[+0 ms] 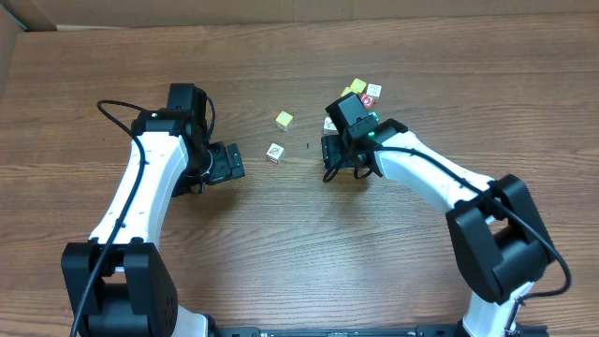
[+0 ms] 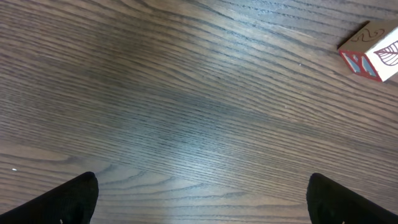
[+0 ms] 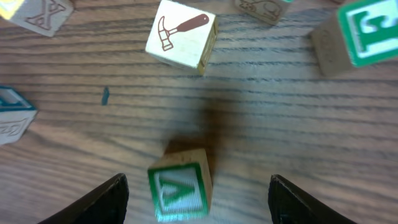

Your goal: Flip 3 blocks

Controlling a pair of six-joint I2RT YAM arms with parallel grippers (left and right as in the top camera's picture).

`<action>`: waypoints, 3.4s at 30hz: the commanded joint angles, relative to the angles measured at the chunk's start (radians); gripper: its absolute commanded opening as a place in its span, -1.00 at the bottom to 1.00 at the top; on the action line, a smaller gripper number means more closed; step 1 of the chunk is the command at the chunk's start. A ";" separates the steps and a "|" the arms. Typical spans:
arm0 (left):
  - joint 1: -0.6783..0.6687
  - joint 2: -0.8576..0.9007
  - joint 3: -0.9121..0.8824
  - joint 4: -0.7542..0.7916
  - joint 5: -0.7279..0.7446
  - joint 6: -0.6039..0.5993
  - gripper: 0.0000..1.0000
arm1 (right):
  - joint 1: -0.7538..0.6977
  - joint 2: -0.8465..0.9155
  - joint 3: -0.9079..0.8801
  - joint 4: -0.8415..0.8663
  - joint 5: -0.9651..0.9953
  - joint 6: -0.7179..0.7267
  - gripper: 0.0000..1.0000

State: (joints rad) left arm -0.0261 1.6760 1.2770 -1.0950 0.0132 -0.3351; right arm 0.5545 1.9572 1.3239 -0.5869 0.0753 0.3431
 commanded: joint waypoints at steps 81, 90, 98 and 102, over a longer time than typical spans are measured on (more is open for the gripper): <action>0.001 0.003 0.014 0.002 -0.017 -0.017 1.00 | 0.133 0.068 0.205 -0.470 -0.180 0.252 0.52; 0.000 0.003 0.014 0.002 -0.017 -0.017 0.99 | 0.105 0.069 0.230 -0.361 -0.186 0.253 1.00; 0.000 0.003 0.014 0.062 -0.013 -0.021 1.00 | 0.100 0.069 0.230 -0.282 -0.182 0.256 1.00; 0.000 0.003 0.014 0.148 -0.014 -0.021 1.00 | 0.071 0.069 0.230 -0.236 -0.145 0.295 0.71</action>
State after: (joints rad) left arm -0.0261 1.6760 1.2774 -0.9768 0.0101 -0.3416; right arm 0.6518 2.0304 1.5372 -0.8463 -0.1062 0.6048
